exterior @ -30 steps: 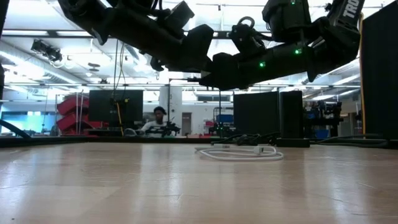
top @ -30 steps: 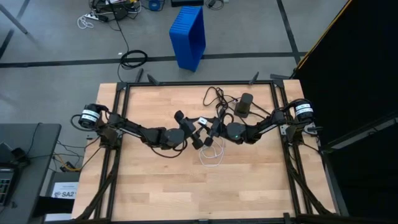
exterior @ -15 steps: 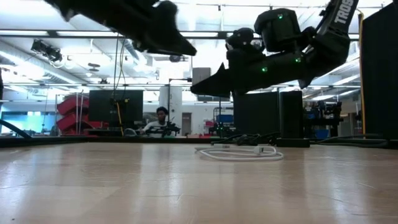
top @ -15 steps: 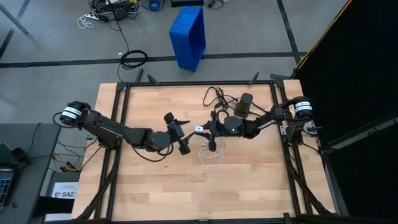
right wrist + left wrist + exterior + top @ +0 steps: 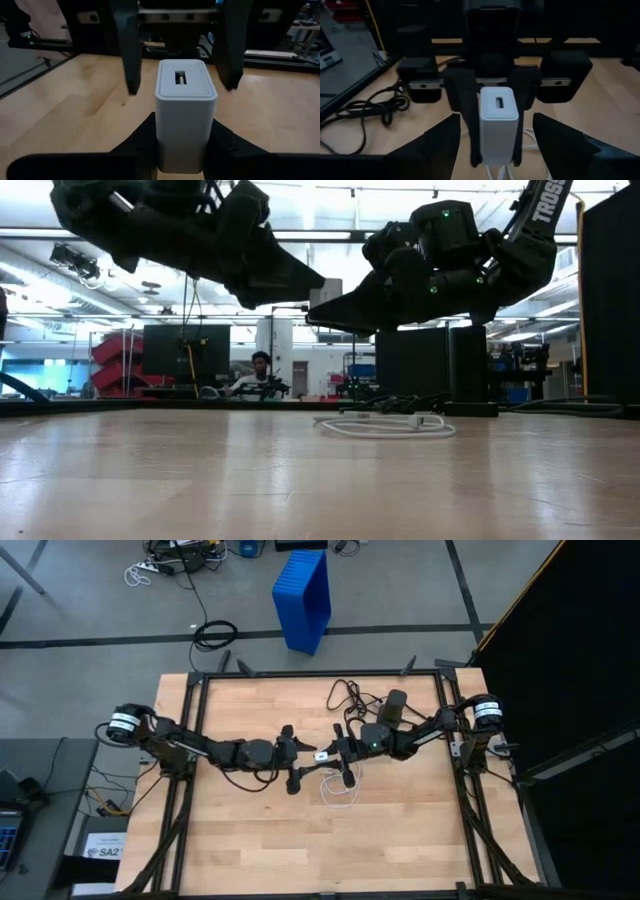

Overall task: Insert USB
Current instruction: Insert the white charger cable into the white charger adapter

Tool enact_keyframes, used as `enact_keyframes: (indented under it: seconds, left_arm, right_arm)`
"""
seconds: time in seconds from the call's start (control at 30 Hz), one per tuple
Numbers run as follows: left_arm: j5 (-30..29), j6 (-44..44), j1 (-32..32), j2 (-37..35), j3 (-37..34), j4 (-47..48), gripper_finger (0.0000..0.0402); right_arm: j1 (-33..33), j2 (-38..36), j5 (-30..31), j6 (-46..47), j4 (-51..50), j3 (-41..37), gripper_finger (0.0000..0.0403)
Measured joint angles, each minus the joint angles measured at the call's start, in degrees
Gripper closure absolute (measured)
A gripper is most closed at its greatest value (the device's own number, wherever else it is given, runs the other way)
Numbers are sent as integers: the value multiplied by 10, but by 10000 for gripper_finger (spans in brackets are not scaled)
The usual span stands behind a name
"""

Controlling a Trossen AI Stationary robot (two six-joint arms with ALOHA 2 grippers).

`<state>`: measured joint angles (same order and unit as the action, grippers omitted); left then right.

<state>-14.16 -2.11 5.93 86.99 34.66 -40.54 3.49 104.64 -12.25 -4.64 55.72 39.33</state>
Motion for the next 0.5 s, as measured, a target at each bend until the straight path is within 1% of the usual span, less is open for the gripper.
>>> enact_keyframes:
  seconds: [0.13, 0.27, 0.4, 0.5]
  left_arm:
    - [-2, -1, -11, 18, 8, -2, 159]
    - [-1, 1, -15, 19, 8, 0, 160]
    - [-1, 2, -16, 19, 8, 5, 175]
    - [2, 2, -17, 28, 8, -12, 191]
  right_arm:
    - [0, 0, -10, -1, 2, 0, 335]
    - [0, 0, -10, -2, 3, 0, 335]
    - [0, 0, -11, -3, 11, -1, 335]
    - [0, 0, -15, -3, 19, -1, 335]
